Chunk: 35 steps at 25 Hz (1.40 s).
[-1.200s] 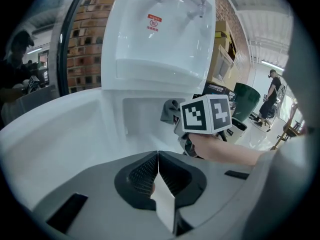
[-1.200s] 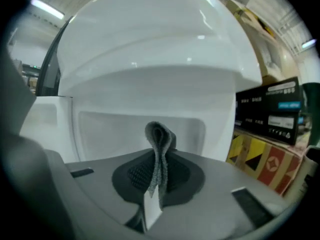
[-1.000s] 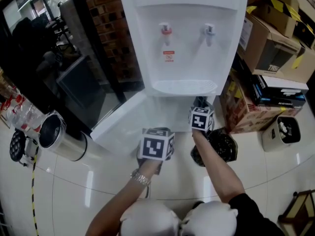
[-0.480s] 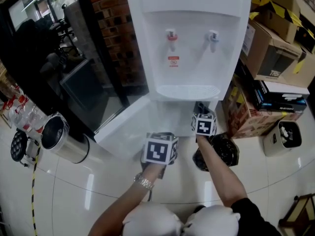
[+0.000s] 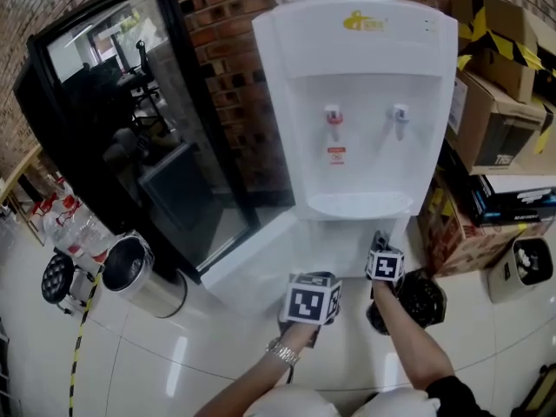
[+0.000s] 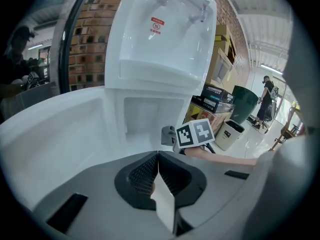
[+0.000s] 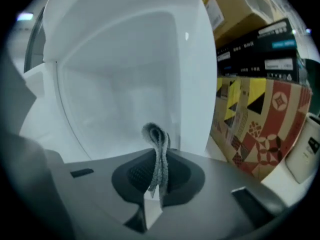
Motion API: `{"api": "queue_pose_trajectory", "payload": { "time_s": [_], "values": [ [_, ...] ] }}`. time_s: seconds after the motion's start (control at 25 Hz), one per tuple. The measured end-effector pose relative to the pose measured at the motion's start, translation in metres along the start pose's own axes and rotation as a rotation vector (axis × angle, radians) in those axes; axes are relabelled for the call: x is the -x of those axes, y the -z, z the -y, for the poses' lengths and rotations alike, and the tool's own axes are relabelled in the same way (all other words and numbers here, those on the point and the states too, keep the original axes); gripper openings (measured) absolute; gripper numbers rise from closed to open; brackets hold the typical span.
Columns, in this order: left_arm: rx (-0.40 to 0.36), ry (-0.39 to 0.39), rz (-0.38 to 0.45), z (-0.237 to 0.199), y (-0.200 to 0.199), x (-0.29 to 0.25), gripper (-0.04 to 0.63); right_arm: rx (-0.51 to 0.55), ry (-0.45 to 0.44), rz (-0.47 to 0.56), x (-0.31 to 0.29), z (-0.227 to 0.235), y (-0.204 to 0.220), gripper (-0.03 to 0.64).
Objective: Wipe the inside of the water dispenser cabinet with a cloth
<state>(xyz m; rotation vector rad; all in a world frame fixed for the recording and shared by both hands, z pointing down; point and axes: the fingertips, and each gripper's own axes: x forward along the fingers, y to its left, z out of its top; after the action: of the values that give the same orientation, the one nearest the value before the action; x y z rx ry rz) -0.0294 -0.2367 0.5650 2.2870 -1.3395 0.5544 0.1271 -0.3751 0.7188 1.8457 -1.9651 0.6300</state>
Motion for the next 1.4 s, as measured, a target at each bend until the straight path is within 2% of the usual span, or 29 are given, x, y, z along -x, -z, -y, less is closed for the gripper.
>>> {"api": "queue_pose_trajectory", "payload": {
  "time_s": [0.08, 0.24, 0.28, 0.36, 0.56, 0.64, 0.72, 0.8, 0.88, 1.04, 1.16, 1.24, 1.4],
  "values": [
    [-0.012, 0.008, 0.001, 0.003, -0.002, -0.001, 0.002, 0.007, -0.006, 0.040, 0.006, -0.001, -0.012, 0.018],
    [-0.010, 0.009, -0.006, 0.001, -0.002, -0.006, 0.002, 0.142, 0.026, 0.217, 0.029, -0.018, -0.072, 0.018],
    [-0.004, 0.009, -0.009, 0.001, 0.000, -0.007, 0.002, 0.149, 0.034, 0.235, 0.030, -0.020, -0.076, 0.018],
    [0.006, 0.009, -0.012, 0.001, 0.003, -0.008, 0.002, 0.092, 0.046, 0.190, 0.020, -0.011, -0.061, 0.018],
    [0.003, 0.004, -0.014, -0.004, 0.004, -0.007, 0.002, -0.032, 0.008, -0.029, -0.016, 0.006, 0.015, 0.018],
    [0.009, 0.001, -0.014, -0.007, 0.006, -0.009, 0.002, -0.039, -0.032, -0.079, -0.023, 0.000, 0.034, 0.018],
    [0.002, 0.004, -0.017, -0.007, 0.005, -0.011, 0.002, -0.002, -0.098, -0.110, -0.029, -0.014, 0.042, 0.018],
    [-0.008, 0.006, -0.023, -0.005, 0.005, -0.012, 0.002, 0.106, -0.212, -0.077, -0.034, -0.044, 0.029, 0.018],
    [-0.009, 0.004, -0.028, -0.006, 0.009, -0.014, 0.002, 0.318, -0.271, 0.007, -0.037, -0.074, 0.004, 0.018],
    [-0.006, -0.003, -0.040, -0.011, 0.016, -0.012, 0.002, 0.743, -0.208, 0.056, -0.061, -0.093, 0.002, 0.018],
    [-0.009, -0.010, -0.041, -0.015, 0.017, -0.009, 0.002, 1.012, -0.221, 0.064, -0.065, -0.116, 0.009, 0.018],
    [-0.014, -0.009, -0.047, -0.017, 0.020, -0.009, 0.002, 1.138, -0.231, 0.064, -0.068, -0.127, 0.012, 0.018],
    [-0.008, -0.008, -0.051, -0.017, 0.022, -0.009, 0.002, 1.278, -0.283, 0.044, -0.067, -0.140, 0.022, 0.018]
  ]
}}
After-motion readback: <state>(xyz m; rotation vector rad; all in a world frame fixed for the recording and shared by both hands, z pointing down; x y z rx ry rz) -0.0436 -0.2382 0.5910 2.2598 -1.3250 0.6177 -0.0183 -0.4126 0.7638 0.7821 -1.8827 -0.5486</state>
